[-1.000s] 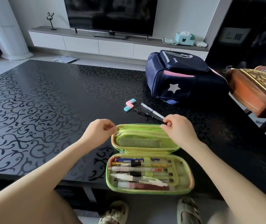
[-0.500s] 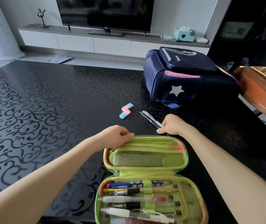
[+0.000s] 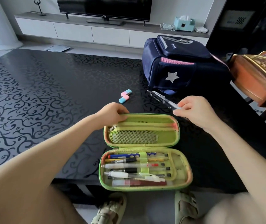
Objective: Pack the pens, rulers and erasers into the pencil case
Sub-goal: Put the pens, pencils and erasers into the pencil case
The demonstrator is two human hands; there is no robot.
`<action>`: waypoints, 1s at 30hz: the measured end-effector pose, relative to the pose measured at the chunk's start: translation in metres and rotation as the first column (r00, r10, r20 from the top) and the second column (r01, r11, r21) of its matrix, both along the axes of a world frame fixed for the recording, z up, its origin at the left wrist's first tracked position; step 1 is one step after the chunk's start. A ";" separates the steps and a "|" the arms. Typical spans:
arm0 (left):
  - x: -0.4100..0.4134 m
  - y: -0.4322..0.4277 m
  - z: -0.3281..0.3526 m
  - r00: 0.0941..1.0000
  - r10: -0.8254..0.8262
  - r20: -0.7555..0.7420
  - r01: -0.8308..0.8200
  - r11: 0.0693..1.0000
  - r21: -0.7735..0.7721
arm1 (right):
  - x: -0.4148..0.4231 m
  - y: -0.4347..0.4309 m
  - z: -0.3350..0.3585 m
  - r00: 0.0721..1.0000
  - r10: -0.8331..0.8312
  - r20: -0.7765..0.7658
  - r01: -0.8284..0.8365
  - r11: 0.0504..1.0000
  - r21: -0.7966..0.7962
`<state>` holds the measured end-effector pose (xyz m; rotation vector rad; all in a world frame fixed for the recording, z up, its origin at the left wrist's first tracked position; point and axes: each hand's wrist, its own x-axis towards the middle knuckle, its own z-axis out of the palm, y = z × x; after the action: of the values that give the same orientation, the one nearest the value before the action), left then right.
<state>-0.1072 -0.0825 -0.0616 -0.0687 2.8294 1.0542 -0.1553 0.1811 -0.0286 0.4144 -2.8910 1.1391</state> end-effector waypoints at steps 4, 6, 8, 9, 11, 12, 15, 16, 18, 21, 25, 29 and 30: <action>0.012 0.005 0.006 0.995 0.062 -0.078 -0.057 0.996 0.073 | 0.080 0.002 0.009 0.965 0.237 0.112 -0.232 0.971 -0.054; 0.018 0.009 0.010 0.989 0.075 -0.128 -0.063 0.994 0.090 | 0.103 -0.006 -0.002 0.941 0.307 0.143 -0.311 0.950 0.009; 0.028 0.013 0.017 0.983 0.073 -0.170 -0.056 0.993 0.101 | 0.116 -0.017 -0.014 0.925 0.349 0.149 -0.363 0.928 0.080; 0.033 0.015 0.020 0.981 0.063 -0.185 -0.047 0.995 0.092 | 0.118 -0.023 -0.019 0.920 0.367 0.139 -0.383 0.916 0.121; 0.043 0.017 0.026 0.978 0.044 -0.205 -0.032 0.998 0.063 | 0.117 -0.032 -0.026 0.913 0.392 0.115 -0.407 0.890 0.204; 0.049 0.018 0.028 0.977 0.041 -0.209 -0.028 0.998 0.061 | 0.116 -0.035 -0.027 0.912 0.398 0.102 -0.410 0.881 0.234; 0.070 0.019 0.034 0.978 0.051 -0.204 -0.034 0.996 0.087 | 0.116 -0.039 -0.026 0.916 0.399 0.030 -0.387 0.862 0.328; 0.077 0.020 0.037 0.979 0.051 -0.195 -0.032 0.994 0.101 | 0.118 -0.038 -0.024 0.915 0.404 0.006 -0.377 0.849 0.370; 0.090 0.021 0.039 0.985 0.041 -0.165 -0.018 0.990 0.143 | 0.124 -0.035 -0.023 0.912 0.407 -0.046 -0.349 0.831 0.433; 0.107 0.020 0.036 0.984 -0.020 -0.174 0.041 0.992 0.119 | 0.138 -0.025 -0.017 0.900 0.384 -0.207 -0.296 0.885 0.358; 0.121 0.014 0.029 0.974 -0.135 -0.182 0.145 0.989 0.040 | 0.141 -0.009 -0.003 0.868 0.229 -0.440 -0.157 0.968 0.194; 0.119 0.010 0.030 0.971 -0.165 -0.171 0.178 0.982 0.064 | 0.108 -0.015 0.009 0.923 0.122 -0.365 -0.058 0.982 0.182; 0.117 0.010 0.031 0.973 -0.168 -0.160 0.181 0.981 0.073 | 0.092 -0.019 0.009 0.947 0.125 -0.297 -0.058 0.972 0.227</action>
<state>0.0099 -0.0727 -0.0301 0.2759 2.8513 1.1880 -0.0630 0.1624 -0.0195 0.6732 -2.7438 0.6906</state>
